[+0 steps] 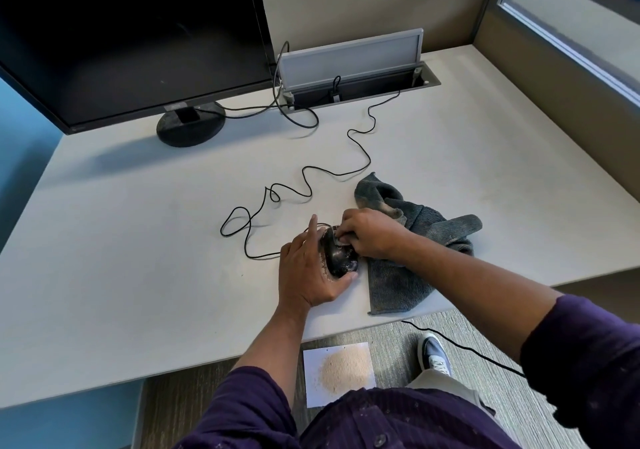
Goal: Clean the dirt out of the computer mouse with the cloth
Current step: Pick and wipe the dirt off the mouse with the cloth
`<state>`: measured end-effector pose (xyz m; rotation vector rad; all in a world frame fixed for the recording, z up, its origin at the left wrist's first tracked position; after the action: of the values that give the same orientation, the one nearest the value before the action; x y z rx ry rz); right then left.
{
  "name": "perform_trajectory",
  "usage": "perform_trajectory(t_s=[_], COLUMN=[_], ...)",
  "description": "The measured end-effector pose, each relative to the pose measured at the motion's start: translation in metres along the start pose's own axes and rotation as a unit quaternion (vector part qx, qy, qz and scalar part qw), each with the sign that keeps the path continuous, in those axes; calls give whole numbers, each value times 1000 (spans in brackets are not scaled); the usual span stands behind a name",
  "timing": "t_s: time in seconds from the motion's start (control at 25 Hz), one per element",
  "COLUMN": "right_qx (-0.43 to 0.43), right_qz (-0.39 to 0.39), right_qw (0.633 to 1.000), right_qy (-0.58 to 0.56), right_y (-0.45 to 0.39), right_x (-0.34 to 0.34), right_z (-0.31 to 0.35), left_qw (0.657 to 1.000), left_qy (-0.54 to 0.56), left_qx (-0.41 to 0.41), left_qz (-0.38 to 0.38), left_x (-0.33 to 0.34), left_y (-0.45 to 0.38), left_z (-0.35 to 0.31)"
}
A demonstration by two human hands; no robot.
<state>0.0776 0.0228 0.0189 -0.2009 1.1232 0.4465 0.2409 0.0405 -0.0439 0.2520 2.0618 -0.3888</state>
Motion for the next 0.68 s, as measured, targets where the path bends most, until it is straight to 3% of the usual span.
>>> perform_trajectory(t_s=[0.16, 0.24, 0.32, 0.4, 0.6, 0.68], right_qx=[-95, -44, 57, 96, 6, -29], right_qz=[50, 15, -78, -99, -21, -29], right_qw=[994, 999, 993, 987, 995, 995], right_qy=[-8, -18, -62, -77, -102, -91], right_y=[4, 0, -2, 3, 21, 18], right_x=[5, -5, -13, -10, 8, 9], right_z=[12, 2, -17, -27, -15, -10], left_qw=[1000, 1000, 1000, 1000, 1000, 1000], left_qy=[-7, -6, 0, 1, 3, -2], left_qx=[0, -1, -2, -2, 1, 1], left_qz=[8, 5, -3, -4, -1, 2], left_x=[2, 1, 1, 1, 1, 2], left_y=[-1, -1, 0, 0, 0, 0], left_z=[1, 0, 0, 1, 1, 1])
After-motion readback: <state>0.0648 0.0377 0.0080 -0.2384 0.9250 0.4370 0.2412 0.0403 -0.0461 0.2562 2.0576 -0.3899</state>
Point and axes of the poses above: each hand's wrist, its own y-axis away from the middle knuckle, its own x-axis out of the palm, z = x × y, the point moved 4 cm from there along -y, towards the middle knuckle, and after that the axes turned 3 degrees about -x, right-handed, at the moved point
